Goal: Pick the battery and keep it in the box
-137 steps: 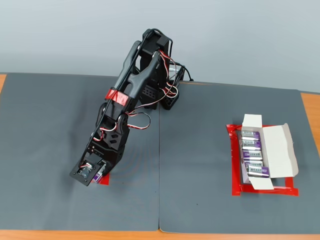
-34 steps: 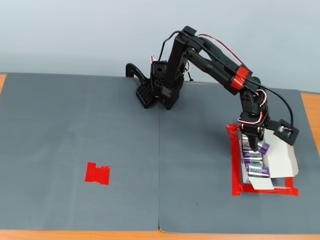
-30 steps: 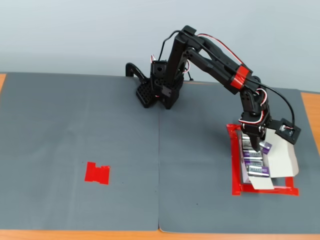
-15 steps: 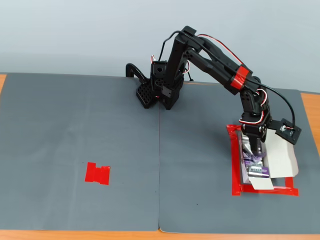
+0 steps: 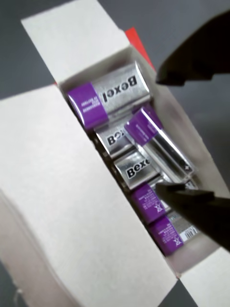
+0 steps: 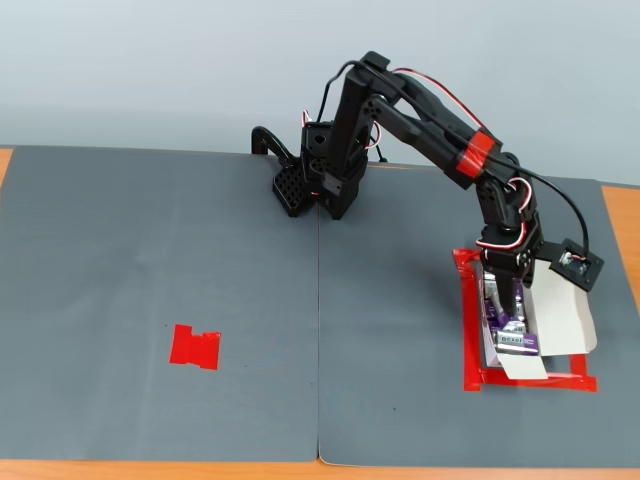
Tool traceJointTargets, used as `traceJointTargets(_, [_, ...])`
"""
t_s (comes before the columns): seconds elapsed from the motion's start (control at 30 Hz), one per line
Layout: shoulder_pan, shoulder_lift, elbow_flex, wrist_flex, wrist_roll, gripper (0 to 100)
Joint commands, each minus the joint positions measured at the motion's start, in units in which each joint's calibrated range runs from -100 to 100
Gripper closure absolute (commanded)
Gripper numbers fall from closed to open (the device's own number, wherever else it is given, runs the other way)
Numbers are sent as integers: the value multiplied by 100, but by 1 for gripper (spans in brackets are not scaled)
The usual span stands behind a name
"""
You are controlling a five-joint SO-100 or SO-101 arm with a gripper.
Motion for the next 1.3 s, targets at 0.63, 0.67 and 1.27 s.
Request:
traceJointTargets(0.63, [1261,-2641,301,516,18,98])
traceJointTargets(0.67, [1381,-2844,437,516,2,98])
traceJointTargets(1.27, [3775,-5914,2988,507,-24,98])
